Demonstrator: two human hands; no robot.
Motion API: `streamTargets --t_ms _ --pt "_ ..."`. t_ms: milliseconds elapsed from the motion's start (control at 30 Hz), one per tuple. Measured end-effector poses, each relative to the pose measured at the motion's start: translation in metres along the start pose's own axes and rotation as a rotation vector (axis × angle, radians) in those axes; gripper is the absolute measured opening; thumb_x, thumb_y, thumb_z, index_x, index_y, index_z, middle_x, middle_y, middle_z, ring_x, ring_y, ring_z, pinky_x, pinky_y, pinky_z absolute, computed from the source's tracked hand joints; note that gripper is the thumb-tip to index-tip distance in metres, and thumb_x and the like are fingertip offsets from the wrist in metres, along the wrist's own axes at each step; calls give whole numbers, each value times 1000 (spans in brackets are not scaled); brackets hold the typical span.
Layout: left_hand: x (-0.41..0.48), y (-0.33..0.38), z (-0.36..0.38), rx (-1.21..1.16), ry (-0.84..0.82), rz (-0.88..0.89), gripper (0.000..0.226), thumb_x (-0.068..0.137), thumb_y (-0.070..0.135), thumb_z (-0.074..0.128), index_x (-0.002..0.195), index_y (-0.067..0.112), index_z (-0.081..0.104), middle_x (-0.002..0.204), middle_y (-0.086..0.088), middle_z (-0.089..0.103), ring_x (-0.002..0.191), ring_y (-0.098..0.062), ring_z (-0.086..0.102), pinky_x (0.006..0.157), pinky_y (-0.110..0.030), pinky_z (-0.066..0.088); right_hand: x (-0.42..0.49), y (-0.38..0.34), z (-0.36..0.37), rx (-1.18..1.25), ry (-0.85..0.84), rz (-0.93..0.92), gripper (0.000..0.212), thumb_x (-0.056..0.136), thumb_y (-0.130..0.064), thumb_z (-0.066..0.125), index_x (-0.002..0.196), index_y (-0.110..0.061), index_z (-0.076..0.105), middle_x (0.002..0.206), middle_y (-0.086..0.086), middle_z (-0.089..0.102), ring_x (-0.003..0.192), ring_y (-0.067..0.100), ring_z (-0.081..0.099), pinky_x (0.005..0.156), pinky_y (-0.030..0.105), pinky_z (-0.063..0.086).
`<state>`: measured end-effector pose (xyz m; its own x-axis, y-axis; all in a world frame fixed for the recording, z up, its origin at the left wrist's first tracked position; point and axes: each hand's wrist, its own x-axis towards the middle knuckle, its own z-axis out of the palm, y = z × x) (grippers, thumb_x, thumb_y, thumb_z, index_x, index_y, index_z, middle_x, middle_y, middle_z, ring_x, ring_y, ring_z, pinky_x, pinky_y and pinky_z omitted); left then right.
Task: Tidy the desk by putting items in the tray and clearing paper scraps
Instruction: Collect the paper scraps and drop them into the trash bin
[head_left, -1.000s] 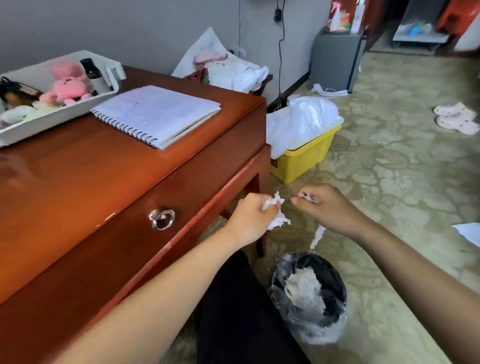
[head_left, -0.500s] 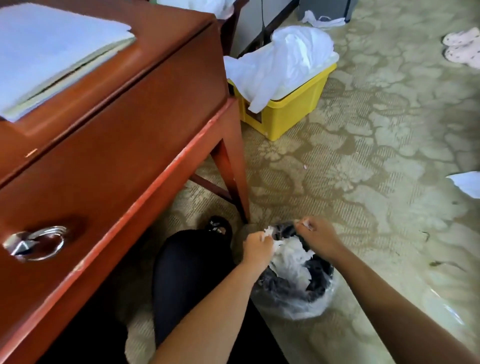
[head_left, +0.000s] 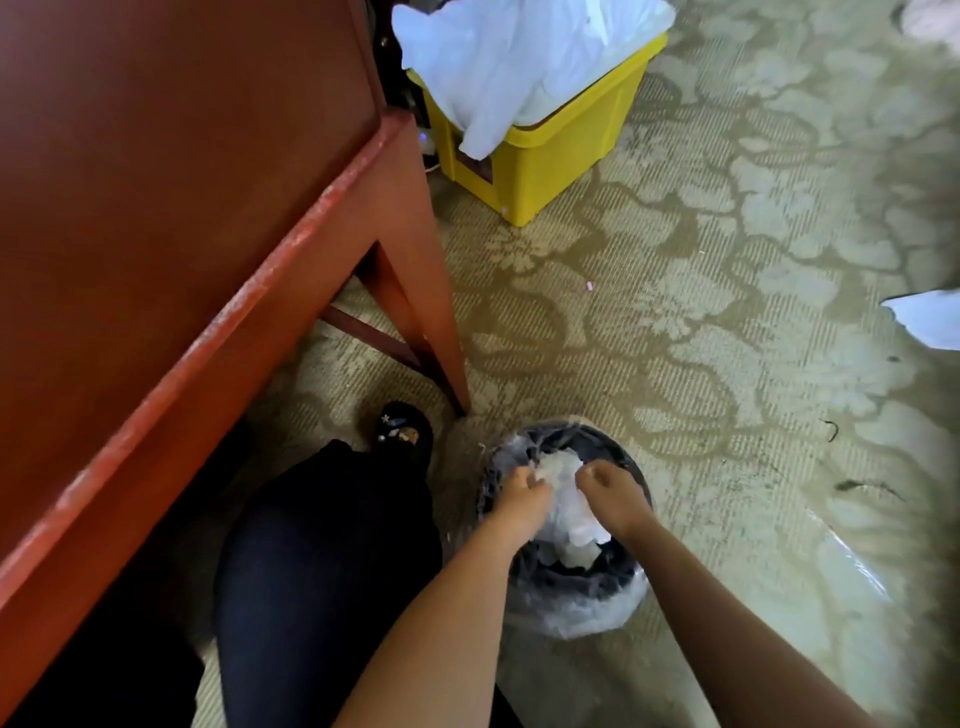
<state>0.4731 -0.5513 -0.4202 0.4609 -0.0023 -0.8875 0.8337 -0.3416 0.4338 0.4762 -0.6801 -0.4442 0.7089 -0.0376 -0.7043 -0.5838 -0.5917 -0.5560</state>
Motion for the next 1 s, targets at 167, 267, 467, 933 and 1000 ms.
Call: streamTargets --t_ms 167,267,467,933,1000 --pt "-6 0 -4 140 4 87 49 101 23 30 149 20 21 155 -8 26 137 -29 34 108 -37 33 -6 -5 -6 -59 -39 -34 37 98 -21 44 133 -8 48 133 13 54 117 30 54 92 36 45" --pt "-22 2 -8 322 33 201 51 101 27 33 150 20 20 156 -6 24 140 -28 30 112 -41 31 -15 -15 -16 -95 -26 -81 37 98 -19 44 133 -8 48 128 11 57 101 28 60 77 30 46" --pt "-75 24 -33 794 129 406 53 102 35 27 151 19 16 160 -2 12 147 -22 11 118 -44 18 -46 -60 -51 -232 -5 -262 17 94 -13 47 106 -12 58 93 -2 58 96 22 54 72 25 41" --pt "-299 61 -114 1157 342 638 57 100 44 27 151 21 16 160 0 12 148 -19 10 117 -39 12 -212 -201 -94 -563 -7 -764 9 93 -16 52 88 -22 54 83 -5 57 78 11 54 68 24 42" --pt "-336 58 -129 1173 406 687 57 100 45 28 151 24 15 160 2 12 148 -18 10 117 -37 11 -241 -223 -94 -575 11 -841 5 93 -18 53 94 -19 57 84 -5 60 75 9 55 67 21 43"
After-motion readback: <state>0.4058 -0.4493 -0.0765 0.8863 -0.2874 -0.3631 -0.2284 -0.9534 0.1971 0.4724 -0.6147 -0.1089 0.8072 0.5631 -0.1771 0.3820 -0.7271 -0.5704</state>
